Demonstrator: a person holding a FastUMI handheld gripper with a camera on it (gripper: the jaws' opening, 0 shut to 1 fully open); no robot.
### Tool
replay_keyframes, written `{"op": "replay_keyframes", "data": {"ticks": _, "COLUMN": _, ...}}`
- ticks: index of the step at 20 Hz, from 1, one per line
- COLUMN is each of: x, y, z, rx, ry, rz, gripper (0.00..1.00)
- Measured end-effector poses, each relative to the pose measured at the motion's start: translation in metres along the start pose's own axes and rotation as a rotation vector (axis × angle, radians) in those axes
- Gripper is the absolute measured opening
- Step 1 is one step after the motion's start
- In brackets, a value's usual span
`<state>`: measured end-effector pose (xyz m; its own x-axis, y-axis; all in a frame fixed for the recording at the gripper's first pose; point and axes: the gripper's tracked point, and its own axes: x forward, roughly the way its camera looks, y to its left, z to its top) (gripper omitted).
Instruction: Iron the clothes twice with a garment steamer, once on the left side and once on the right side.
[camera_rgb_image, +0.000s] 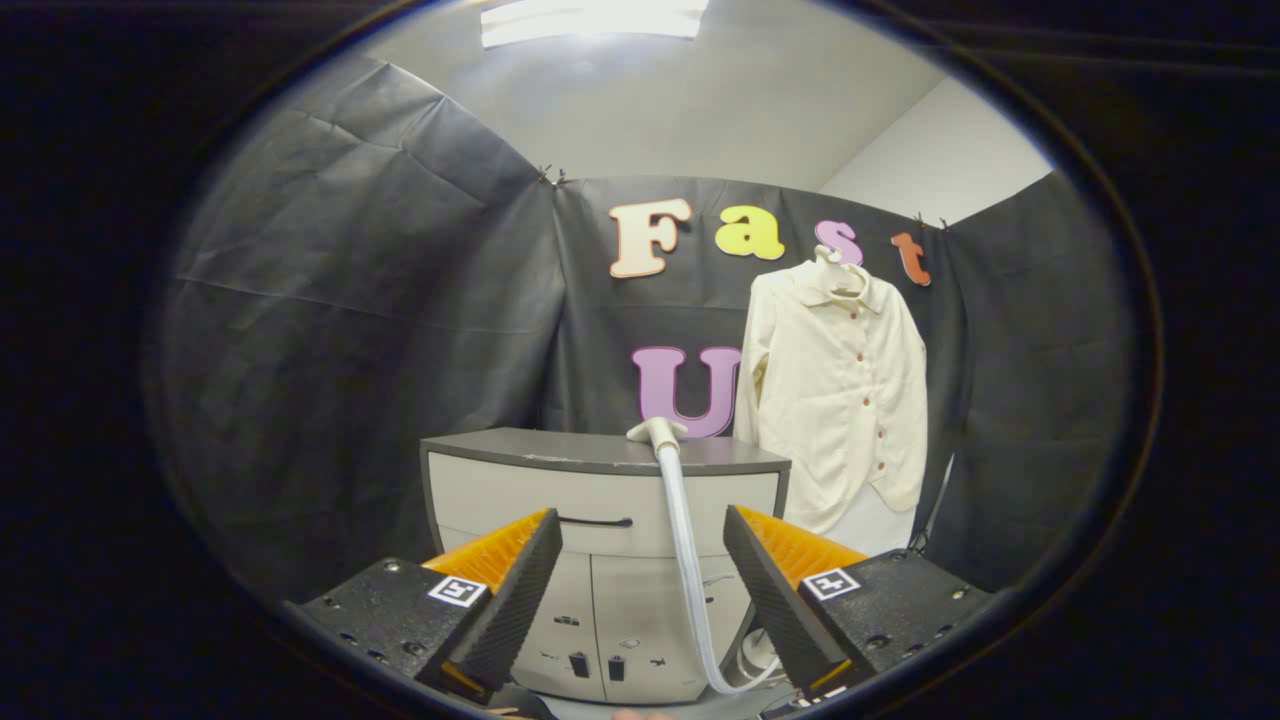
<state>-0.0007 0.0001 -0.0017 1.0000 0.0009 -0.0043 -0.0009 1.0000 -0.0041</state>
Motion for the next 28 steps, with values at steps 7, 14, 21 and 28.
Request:
{"op": "replay_keyframes", "data": {"ticks": 7, "x": 0.003, "y": 0.001, "z": 0.0, "rx": -0.008, "ry": 0.002, "rz": 0.002, "gripper": 0.99}}
{"op": "replay_keyframes", "data": {"ticks": 14, "x": 0.022, "y": 0.001, "z": -0.002, "rx": -0.02, "ry": 0.008, "rz": 0.0, "gripper": 0.99}}
{"op": "replay_keyframes", "data": {"ticks": 21, "x": 0.067, "y": 0.001, "z": -0.005, "rx": -0.035, "ry": 0.035, "rz": 0.0, "gripper": 0.99}}
{"op": "replay_keyframes", "data": {"ticks": 28, "x": 0.128, "y": -0.003, "z": -0.009, "rx": -0.028, "ry": 0.055, "rz": -0.012, "gripper": 0.99}}
